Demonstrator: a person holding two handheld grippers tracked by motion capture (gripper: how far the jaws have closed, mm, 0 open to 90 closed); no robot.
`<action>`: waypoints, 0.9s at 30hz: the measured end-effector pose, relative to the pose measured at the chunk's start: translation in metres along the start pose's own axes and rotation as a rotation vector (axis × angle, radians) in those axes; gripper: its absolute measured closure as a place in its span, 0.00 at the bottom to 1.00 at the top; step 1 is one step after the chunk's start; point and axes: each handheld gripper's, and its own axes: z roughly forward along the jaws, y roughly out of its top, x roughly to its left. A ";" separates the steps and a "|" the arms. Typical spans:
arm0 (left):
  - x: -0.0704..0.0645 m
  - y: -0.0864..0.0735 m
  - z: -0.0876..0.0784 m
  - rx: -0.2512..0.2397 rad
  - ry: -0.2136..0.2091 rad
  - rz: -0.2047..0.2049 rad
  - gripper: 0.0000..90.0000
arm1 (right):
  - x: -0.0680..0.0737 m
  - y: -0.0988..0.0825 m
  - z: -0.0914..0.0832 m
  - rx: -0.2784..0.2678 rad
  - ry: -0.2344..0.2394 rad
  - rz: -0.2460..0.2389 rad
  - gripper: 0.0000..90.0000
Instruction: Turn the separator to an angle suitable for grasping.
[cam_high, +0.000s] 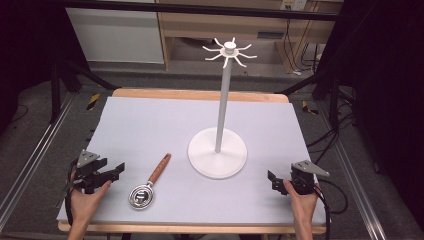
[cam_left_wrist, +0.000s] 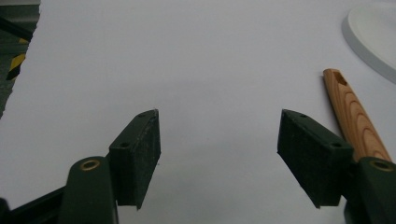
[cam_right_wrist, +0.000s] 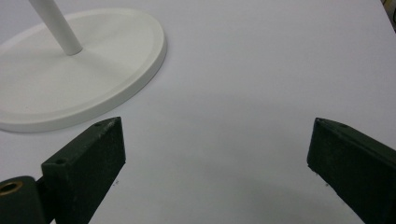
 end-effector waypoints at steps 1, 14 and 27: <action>-0.002 0.001 -0.002 -0.005 -0.008 0.000 0.34 | 0.001 0.001 0.000 0.000 0.001 -0.004 0.06; -0.023 0.011 -0.012 -0.023 -0.080 0.065 0.44 | 0.004 0.004 -0.004 0.010 0.006 0.002 0.06; -0.046 0.020 -0.016 0.007 -0.147 0.137 0.46 | 0.005 0.006 -0.004 0.020 0.019 -0.010 0.06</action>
